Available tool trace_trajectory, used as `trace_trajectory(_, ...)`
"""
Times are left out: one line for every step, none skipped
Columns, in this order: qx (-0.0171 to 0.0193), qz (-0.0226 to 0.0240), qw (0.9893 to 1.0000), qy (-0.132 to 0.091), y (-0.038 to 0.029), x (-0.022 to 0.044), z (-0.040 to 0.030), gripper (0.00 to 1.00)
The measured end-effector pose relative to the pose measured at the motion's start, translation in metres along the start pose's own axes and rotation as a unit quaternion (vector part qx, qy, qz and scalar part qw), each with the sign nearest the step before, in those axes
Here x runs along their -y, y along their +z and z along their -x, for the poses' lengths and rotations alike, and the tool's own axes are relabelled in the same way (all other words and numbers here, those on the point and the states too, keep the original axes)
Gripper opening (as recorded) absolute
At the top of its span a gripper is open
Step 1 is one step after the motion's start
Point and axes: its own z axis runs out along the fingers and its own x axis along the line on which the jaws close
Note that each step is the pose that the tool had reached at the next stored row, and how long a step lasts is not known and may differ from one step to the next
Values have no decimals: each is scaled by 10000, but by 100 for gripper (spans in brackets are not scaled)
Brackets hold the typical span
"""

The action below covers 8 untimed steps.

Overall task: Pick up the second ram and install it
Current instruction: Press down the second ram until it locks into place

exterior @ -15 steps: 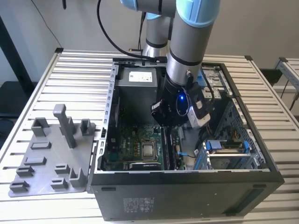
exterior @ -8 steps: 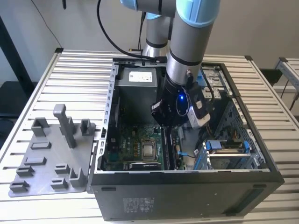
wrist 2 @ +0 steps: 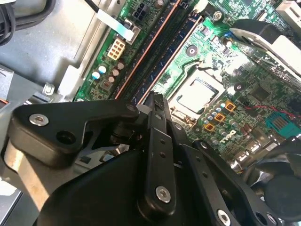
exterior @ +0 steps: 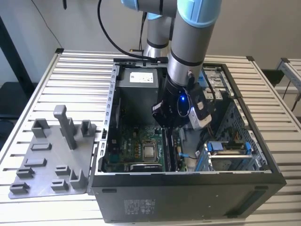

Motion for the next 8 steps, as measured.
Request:
trace_trajectory(0, 0, 10000, 0, 0, 0, 0, 11)
trace_trajectory(0, 0, 10000, 0, 0, 0, 0, 11)
trace_trajectory(0, 0, 10000, 0, 0, 0, -1, 11)
trace_trajectory(0, 0, 10000, 0, 0, 0, -1, 11)
trace_trajectory(0, 0, 10000, 0, 0, 0, -1, 11)
trace_trajectory(0, 0, 10000, -7, 0, 0, -1, 11)
trace_trajectory(0, -1, 10000, -26, 0, 0, -1, 11)
trace_trajectory(-1, -2, 10000, -54, 0, 0, -1, 11)
